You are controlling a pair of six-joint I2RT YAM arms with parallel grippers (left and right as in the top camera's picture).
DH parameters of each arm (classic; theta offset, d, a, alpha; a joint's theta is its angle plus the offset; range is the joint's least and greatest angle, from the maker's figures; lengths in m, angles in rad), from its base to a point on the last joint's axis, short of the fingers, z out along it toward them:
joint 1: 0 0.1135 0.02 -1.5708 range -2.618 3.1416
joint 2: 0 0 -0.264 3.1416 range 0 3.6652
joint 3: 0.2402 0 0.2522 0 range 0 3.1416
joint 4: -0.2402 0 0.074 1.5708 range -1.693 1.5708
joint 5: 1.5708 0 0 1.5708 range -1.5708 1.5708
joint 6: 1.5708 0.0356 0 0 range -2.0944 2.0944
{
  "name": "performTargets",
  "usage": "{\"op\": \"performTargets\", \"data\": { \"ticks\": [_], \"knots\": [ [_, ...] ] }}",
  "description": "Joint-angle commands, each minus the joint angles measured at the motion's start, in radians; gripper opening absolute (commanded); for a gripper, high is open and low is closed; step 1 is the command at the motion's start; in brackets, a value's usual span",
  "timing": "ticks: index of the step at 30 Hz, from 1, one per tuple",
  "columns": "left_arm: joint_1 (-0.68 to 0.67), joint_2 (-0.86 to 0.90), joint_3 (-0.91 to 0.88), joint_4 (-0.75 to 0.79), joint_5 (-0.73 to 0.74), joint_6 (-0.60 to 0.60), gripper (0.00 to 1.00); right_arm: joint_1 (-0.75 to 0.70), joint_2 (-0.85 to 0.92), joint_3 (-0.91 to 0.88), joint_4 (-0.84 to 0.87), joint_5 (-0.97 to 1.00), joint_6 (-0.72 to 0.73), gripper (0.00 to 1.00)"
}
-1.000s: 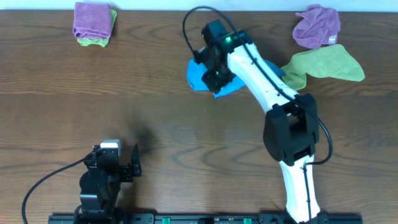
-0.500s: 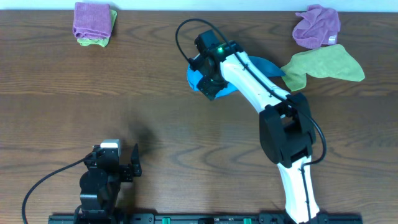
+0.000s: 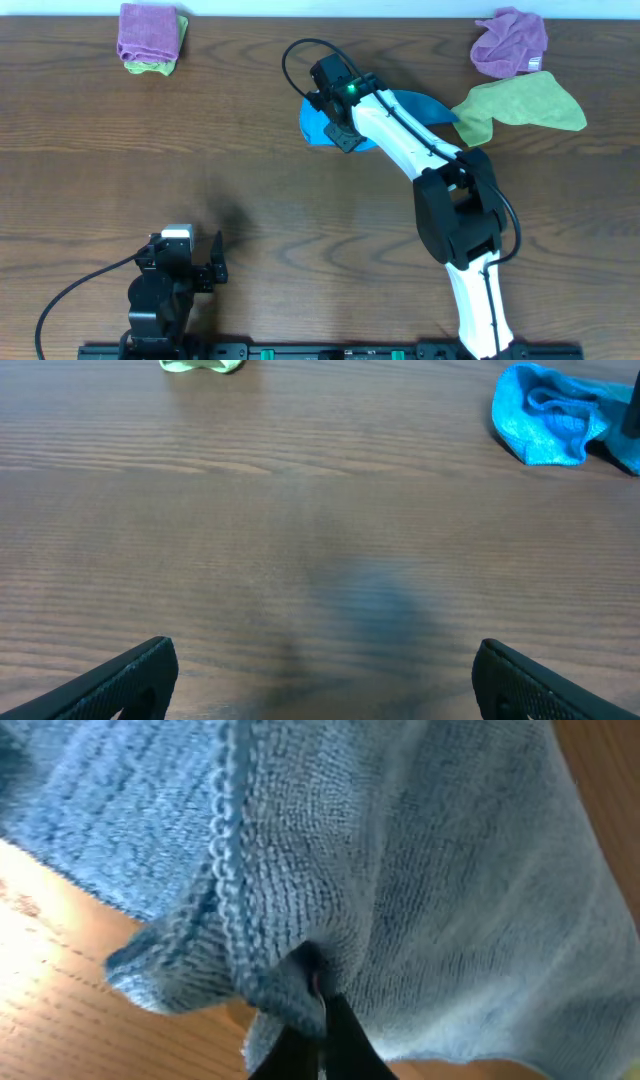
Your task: Fold the cloth
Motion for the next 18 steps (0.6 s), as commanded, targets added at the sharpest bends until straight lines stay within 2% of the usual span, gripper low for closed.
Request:
{"op": "performTargets", "data": {
  "ticks": [1, 4, 8, 13, 18],
  "knots": [
    [0.006, -0.005, -0.013, 0.003, -0.006, -0.008, 0.95, -0.005, -0.016, -0.002, 0.001, 0.039, 0.036, 0.01],
    [0.006, -0.005, -0.013, 0.003, -0.006, -0.008, 0.96, 0.014, -0.026, 0.105, -0.072, 0.068, 0.047, 0.01],
    [0.006, -0.005, -0.013, 0.003, -0.006, -0.008, 0.95, 0.045, -0.042, 0.367, -0.143, 0.069, 0.047, 0.01],
    [0.006, -0.005, -0.013, 0.003, -0.006, -0.008, 0.95, 0.085, -0.043, 0.661, -0.24, -0.04, 0.034, 0.01],
    [0.006, -0.005, -0.013, 0.003, -0.006, -0.008, 0.95, 0.161, -0.058, 0.821, -0.289, -0.057, 0.026, 0.01]
  ]
}}
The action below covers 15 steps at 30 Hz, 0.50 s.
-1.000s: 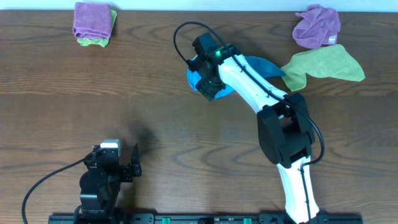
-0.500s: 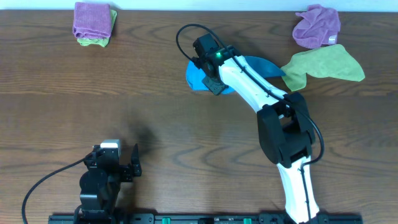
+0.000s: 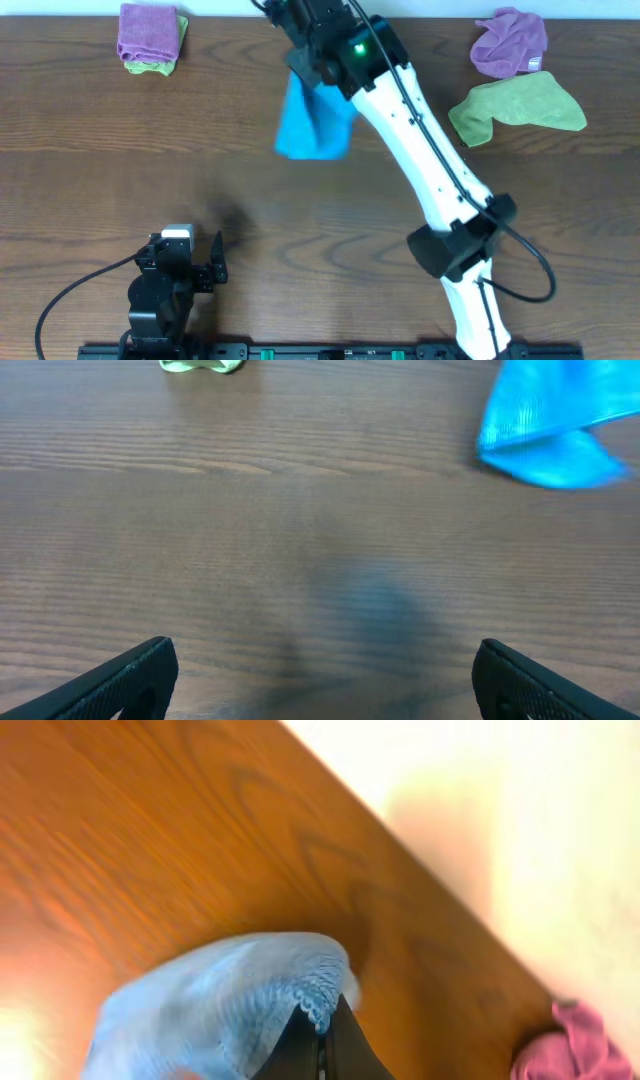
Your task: Fold the cloth
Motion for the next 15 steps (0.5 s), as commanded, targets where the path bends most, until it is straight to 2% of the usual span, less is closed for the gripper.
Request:
{"op": "performTargets", "data": {
  "ticks": [1, 7, 15],
  "knots": [
    [0.006, -0.005, -0.013, 0.003, -0.006, -0.008, 0.96, 0.058, -0.041, 0.072, -0.009, -0.029, -0.01, 0.01],
    [0.006, -0.005, -0.013, 0.003, -0.006, -0.008, 0.95, 0.116, -0.114, 0.101, -0.064, -0.029, -0.013, 0.01],
    [0.006, -0.005, -0.013, 0.003, -0.006, -0.008, 0.96, 0.123, -0.257, 0.101, -0.367, -0.028, 0.098, 0.01]
  ]
}}
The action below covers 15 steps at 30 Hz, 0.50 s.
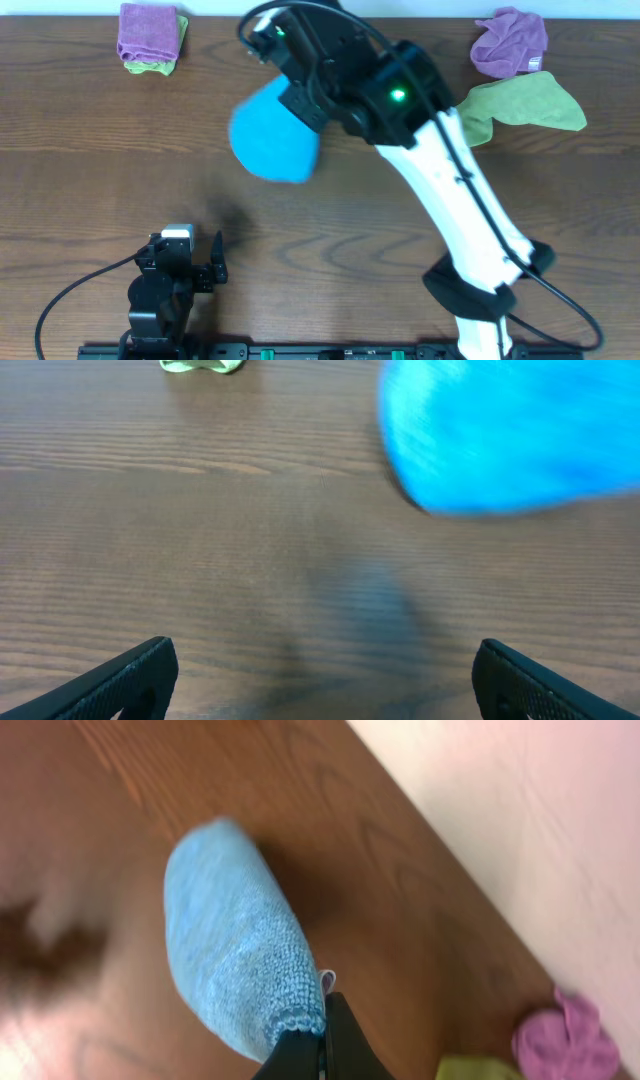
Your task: Fold the cloth
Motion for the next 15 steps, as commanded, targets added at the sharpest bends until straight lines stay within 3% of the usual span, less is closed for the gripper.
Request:
{"op": "performTargets", "data": {
  "ticks": [1, 6, 15],
  "knots": [
    [0.006, -0.005, -0.013, 0.003, -0.006, -0.008, 0.95, 0.002, -0.076, 0.019, -0.052, 0.005, 0.074, 0.01],
    [0.006, -0.005, -0.013, 0.003, -0.006, -0.008, 0.95, 0.002, -0.189, 0.019, -0.159, 0.005, 0.139, 0.01],
    [0.006, -0.005, -0.013, 0.003, -0.006, -0.008, 0.95, -0.055, -0.289, 0.011, -0.165, 0.012, 0.166, 0.01]
  ]
}}
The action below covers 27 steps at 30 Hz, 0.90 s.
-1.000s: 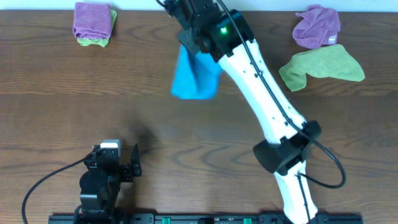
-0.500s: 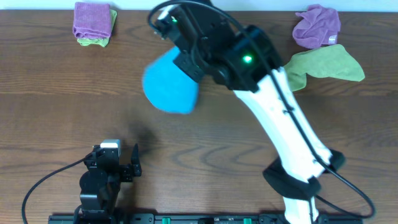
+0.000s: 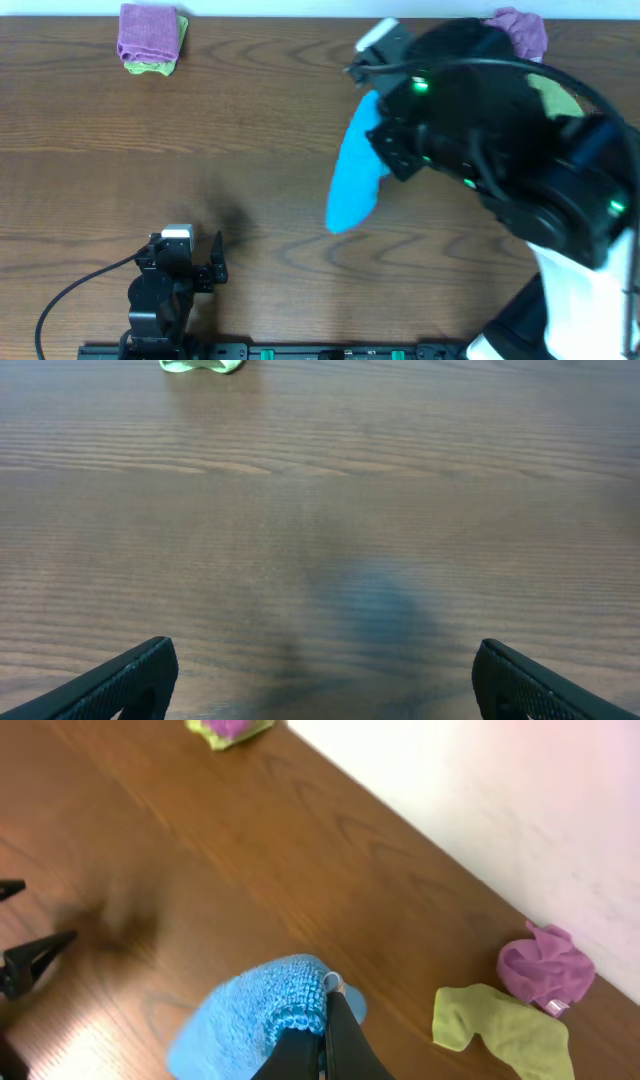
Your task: Fold the cloth
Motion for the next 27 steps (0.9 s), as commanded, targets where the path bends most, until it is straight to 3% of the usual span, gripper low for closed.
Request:
{"op": "performTargets", "data": {
  "ticks": [1, 14, 22, 25, 27],
  "knots": [
    [0.006, -0.006, -0.013, 0.003, -0.006, -0.008, 0.96, -0.055, 0.013, -0.016, -0.002, 0.011, 0.026, 0.01],
    [0.006, -0.005, -0.013, 0.003, -0.006, -0.008, 0.95, -0.266, 0.025, -0.433, -0.002, -0.021, 0.066, 0.01],
    [0.006, -0.006, -0.013, 0.003, -0.006, -0.008, 0.95, -0.298, 0.062, -0.46, 0.06, -0.032, 0.116, 0.01],
    [0.006, -0.005, -0.013, 0.003, -0.006, -0.008, 0.95, -0.282, 0.126, -0.46, 0.16, -0.159, 0.107, 0.01],
    [0.006, -0.005, -0.013, 0.003, -0.006, -0.008, 0.95, -0.25, 0.19, -0.46, 0.255, -0.354, 0.048, 0.02]
  ]
}}
